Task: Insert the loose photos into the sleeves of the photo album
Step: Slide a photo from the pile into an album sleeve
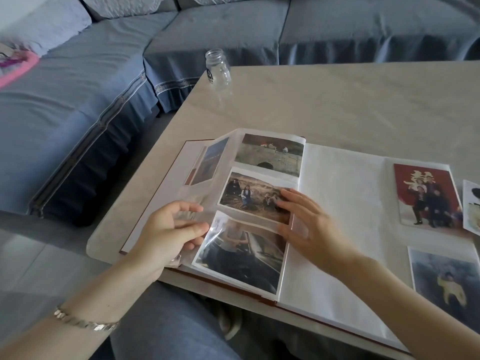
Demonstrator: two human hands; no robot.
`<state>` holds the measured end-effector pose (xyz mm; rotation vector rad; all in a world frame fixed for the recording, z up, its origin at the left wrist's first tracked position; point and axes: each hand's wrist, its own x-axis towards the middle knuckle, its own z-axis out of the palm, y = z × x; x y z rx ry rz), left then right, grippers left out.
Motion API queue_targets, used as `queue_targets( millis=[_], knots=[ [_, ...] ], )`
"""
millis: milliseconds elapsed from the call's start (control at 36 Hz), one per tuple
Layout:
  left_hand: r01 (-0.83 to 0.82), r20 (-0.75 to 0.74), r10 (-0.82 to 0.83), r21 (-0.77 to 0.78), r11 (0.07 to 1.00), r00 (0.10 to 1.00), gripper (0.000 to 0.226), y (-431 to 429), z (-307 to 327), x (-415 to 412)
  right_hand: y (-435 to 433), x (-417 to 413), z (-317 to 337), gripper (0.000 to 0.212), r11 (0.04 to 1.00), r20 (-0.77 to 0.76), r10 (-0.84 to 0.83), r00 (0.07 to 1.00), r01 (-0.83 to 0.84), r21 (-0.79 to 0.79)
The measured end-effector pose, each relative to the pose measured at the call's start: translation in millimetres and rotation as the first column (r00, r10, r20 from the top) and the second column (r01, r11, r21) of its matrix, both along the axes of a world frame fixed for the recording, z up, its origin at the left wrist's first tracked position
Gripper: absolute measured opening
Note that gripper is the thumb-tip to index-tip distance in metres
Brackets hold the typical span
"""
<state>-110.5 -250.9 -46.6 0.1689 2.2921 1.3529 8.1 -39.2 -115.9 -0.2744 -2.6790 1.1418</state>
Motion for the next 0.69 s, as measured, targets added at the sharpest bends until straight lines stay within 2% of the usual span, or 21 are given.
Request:
queue_targets(
  millis=[83,111,167,194,222,278,306,361,389,444,500,556,611,694],
  knots=[
    [0.006,0.016,-0.005,-0.039,0.999,1.0,0.024,-2,-11,-1,-7,5,-2,0.064,0.999,0.071,0.034,0.997,-0.037,0.039],
    [0.045,-0.023,-0.047,-0.095,0.994,0.999,0.024,-1,-15,0,-8,6,-3,0.07,0.998,0.096,0.04,0.995,-0.043,0.037],
    [0.147,-0.22,-0.229,-0.333,0.931,0.948,0.026,0,-26,6,-9,7,-2,0.077,0.999,0.14,0.04,0.989,-0.044,0.022],
    [0.145,-0.356,-0.328,-0.453,0.88,0.875,0.028,1,-31,10,-9,7,-3,0.078,0.999,0.142,0.037,0.989,-0.04,0.016],
    [0.131,-0.478,-0.403,-0.505,0.853,0.78,0.028,3,-36,14,-9,6,-3,0.079,0.999,0.127,0.032,0.991,-0.033,0.008],
    [0.209,-0.608,-0.502,-0.487,0.848,0.615,0.025,11,-41,22,-7,6,-5,0.078,1.0,0.086,0.021,0.996,-0.021,-0.009],
    [0.312,-0.603,-0.563,-0.475,0.823,0.565,0.031,16,-43,25,-6,6,-7,0.074,1.0,0.064,0.019,0.998,-0.018,-0.017],
    [0.535,-0.492,-0.726,-0.491,0.688,0.481,0.051,26,-44,31,-5,6,-10,0.064,1.0,0.001,0.019,1.0,-0.019,-0.017],
    [0.586,-0.436,-0.787,-0.526,0.616,0.436,0.057,30,-46,32,-5,6,-12,0.06,1.0,-0.029,0.017,0.999,-0.017,-0.007],
    [0.571,-0.342,-0.855,-0.638,0.517,0.391,0.063,31,-53,33,-3,6,-10,0.053,1.0,-0.031,0.013,0.999,-0.013,0.007],
    [0.502,-0.32,-0.854,-0.702,0.504,0.41,0.066,28,-59,27,-1,7,-6,0.046,0.999,0.011,0.038,0.999,-0.038,0.005],
    [0.431,-0.312,-0.8,-0.712,0.554,0.513,0.068,22,-64,18,2,11,-4,0.044,0.999,0.058,0.048,0.997,-0.049,0.008],
    [0.364,-0.348,-0.755,-0.715,0.597,0.556,0.072,18,-67,11,5,17,-2,0.041,0.999,0.073,0.026,0.997,-0.027,0.018],
    [0.292,-0.447,-0.665,-0.651,0.7,0.599,0.054,26,-62,8,14,31,2,0.036,0.999,0.101,-0.035,0.994,0.033,0.024]
  ],
)
